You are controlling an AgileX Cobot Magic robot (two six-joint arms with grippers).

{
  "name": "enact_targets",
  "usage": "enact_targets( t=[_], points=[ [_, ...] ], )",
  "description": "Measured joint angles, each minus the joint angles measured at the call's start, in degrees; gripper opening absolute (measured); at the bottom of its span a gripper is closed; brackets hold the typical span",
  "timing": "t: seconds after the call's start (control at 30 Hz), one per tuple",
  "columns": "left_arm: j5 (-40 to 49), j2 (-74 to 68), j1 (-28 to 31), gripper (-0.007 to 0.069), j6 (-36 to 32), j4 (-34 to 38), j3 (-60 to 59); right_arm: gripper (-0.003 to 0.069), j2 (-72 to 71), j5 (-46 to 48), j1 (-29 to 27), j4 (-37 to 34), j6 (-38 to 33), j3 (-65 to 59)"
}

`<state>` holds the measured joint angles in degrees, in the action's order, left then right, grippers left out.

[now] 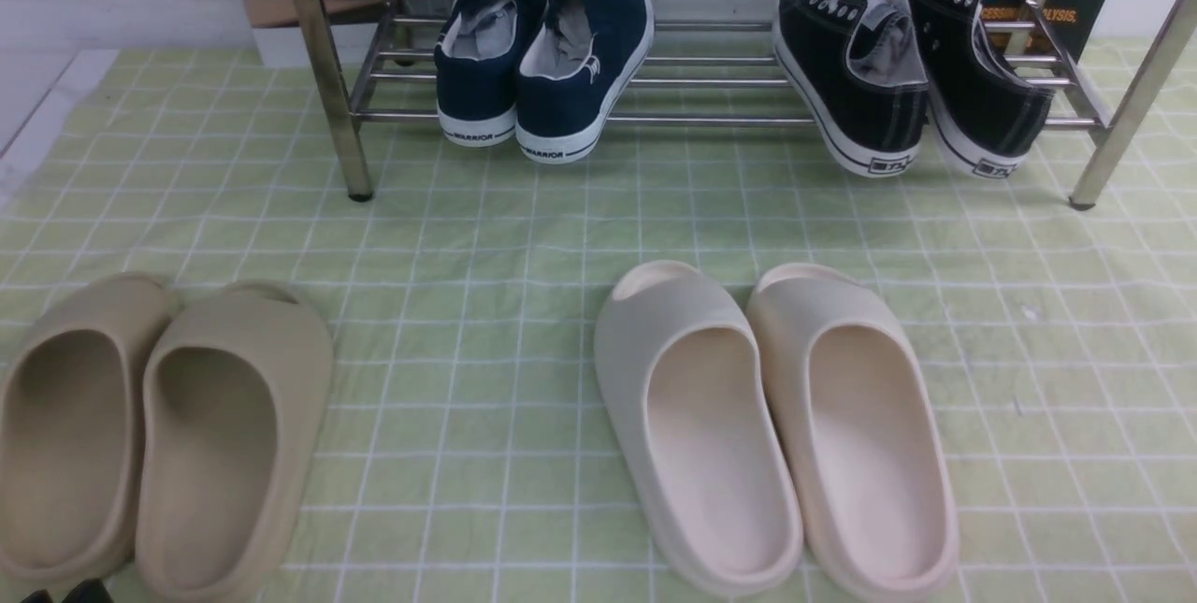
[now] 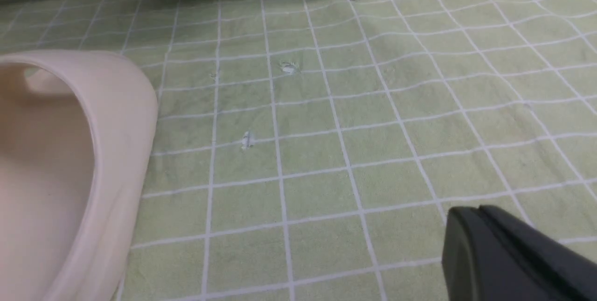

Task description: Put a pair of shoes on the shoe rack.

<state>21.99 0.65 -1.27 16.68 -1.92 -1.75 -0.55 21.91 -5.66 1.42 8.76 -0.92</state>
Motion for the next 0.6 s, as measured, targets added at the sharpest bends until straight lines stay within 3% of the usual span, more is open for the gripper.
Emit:
enact_targets(
  t=[0.6],
  points=[
    [0.00,0.00,0.00,0.0239,-0.05,0.00,0.00,0.0002,0.00,0.13,0.00,-0.10,-0.04,0.00]
  ],
)
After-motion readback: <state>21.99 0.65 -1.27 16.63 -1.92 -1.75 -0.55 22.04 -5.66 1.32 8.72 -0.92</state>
